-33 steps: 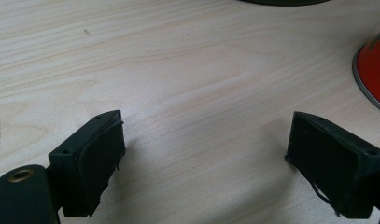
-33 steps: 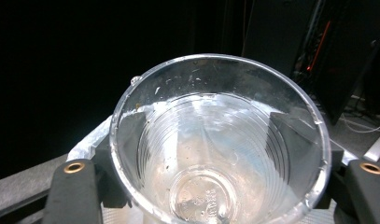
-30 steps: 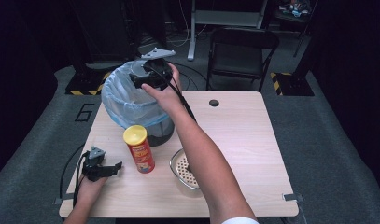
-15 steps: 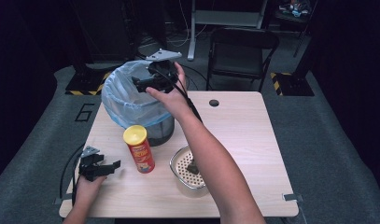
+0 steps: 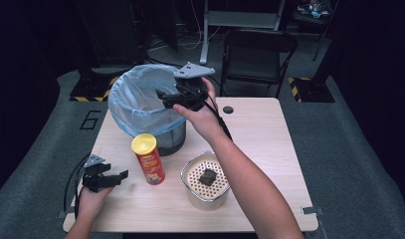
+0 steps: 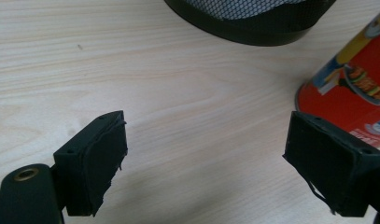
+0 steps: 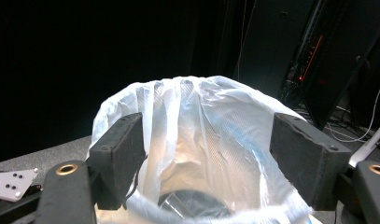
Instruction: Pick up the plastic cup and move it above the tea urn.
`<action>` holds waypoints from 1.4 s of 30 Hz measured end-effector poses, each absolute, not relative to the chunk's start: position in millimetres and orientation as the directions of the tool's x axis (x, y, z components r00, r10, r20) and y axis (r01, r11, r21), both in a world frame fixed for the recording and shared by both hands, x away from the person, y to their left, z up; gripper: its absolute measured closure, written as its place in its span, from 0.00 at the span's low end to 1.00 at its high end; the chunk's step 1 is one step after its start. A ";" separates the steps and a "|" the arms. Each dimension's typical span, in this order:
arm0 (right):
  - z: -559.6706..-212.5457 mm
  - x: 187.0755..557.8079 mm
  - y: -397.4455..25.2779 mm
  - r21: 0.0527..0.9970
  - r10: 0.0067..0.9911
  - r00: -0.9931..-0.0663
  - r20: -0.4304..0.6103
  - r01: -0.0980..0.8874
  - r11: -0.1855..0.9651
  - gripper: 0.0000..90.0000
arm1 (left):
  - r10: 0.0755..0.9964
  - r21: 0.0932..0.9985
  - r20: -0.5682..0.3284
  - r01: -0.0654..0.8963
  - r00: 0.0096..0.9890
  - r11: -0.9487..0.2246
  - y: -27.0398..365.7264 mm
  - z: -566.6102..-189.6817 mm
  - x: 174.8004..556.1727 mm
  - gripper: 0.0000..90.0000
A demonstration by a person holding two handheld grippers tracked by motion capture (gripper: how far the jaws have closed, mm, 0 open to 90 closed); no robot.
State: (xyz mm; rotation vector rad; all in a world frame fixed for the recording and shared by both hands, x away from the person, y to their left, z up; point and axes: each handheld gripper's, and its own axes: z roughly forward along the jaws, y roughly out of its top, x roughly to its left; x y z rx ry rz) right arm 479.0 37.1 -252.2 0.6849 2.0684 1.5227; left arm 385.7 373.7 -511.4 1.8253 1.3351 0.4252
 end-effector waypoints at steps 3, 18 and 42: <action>-255.6 473.0 22.5 0.961 0.651 -0.753 -0.097 0.098 0.257 0.31 | 0.904 0.776 -0.182 0.621 0.388 -0.110 370.9 -510.9 384.5 0.14; -279.5 445.1 -52.2 0.954 0.708 -0.697 -0.114 0.122 0.274 0.32 | 0.892 0.793 -0.136 0.587 0.432 -0.163 361.3 -497.9 377.5 0.13; -342.5 409.4 -145.8 0.941 0.798 -0.594 -0.102 0.202 0.271 0.32 | 0.827 0.835 -0.113 0.504 0.550 -0.222 339.9 -468.8 357.8 0.13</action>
